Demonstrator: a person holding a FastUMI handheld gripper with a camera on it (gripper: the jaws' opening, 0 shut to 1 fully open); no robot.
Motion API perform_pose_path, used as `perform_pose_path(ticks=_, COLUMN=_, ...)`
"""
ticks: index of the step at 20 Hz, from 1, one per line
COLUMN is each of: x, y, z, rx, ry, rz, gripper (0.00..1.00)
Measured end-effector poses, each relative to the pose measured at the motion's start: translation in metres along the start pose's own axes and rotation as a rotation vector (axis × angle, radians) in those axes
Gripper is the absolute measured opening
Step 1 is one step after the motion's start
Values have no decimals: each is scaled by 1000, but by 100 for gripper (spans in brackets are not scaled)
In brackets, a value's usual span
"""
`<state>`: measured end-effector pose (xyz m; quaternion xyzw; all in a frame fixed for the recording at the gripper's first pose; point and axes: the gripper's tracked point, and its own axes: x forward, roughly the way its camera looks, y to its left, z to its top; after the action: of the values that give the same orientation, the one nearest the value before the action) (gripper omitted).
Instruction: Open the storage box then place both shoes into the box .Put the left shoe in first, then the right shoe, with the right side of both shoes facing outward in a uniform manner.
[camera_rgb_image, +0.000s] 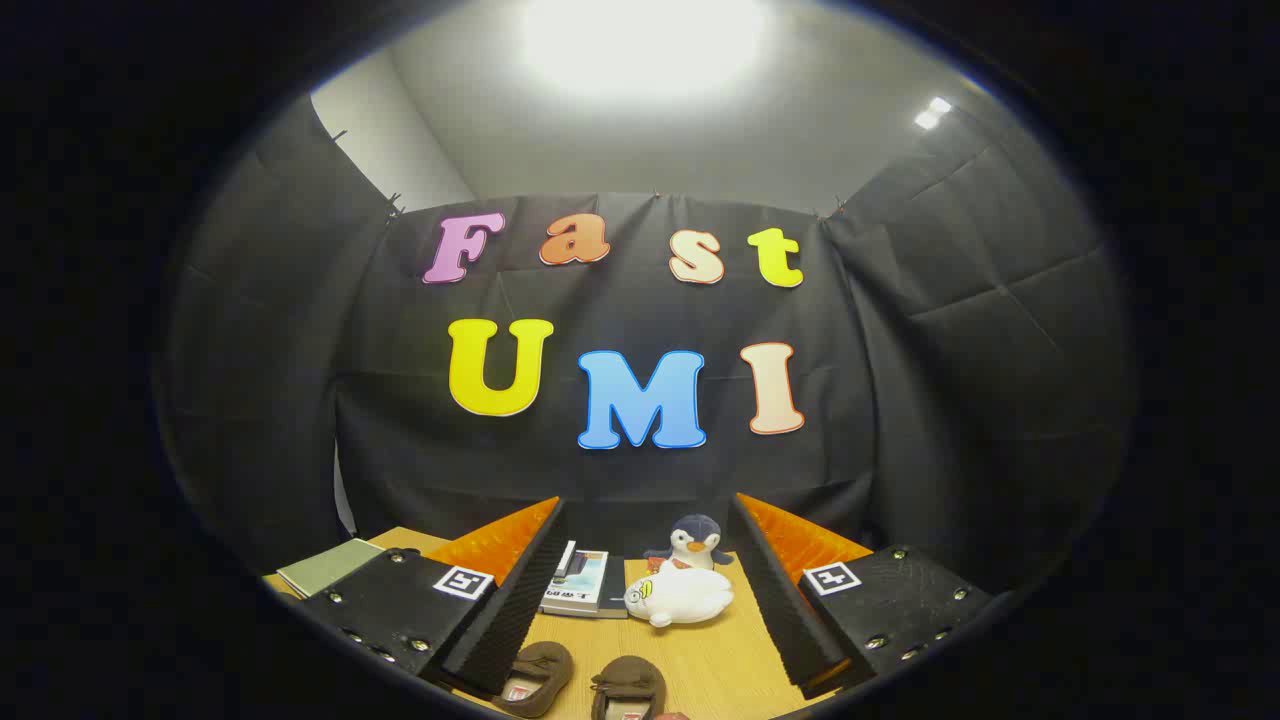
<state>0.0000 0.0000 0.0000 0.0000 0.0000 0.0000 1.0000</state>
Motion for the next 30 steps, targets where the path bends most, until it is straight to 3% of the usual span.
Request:
perform_pose_path(ticks=9, x=1, y=-15, z=3, rx=58, ry=-8, rz=-28, gripper=97)
perform_pose_path(ticks=17, x=0, y=-5, z=3, rx=46, ry=-12, rz=5, gripper=97)
perform_pose_path(ticks=30, x=-2, y=53, z=-33, rx=247, ry=105, rz=160, gripper=97)
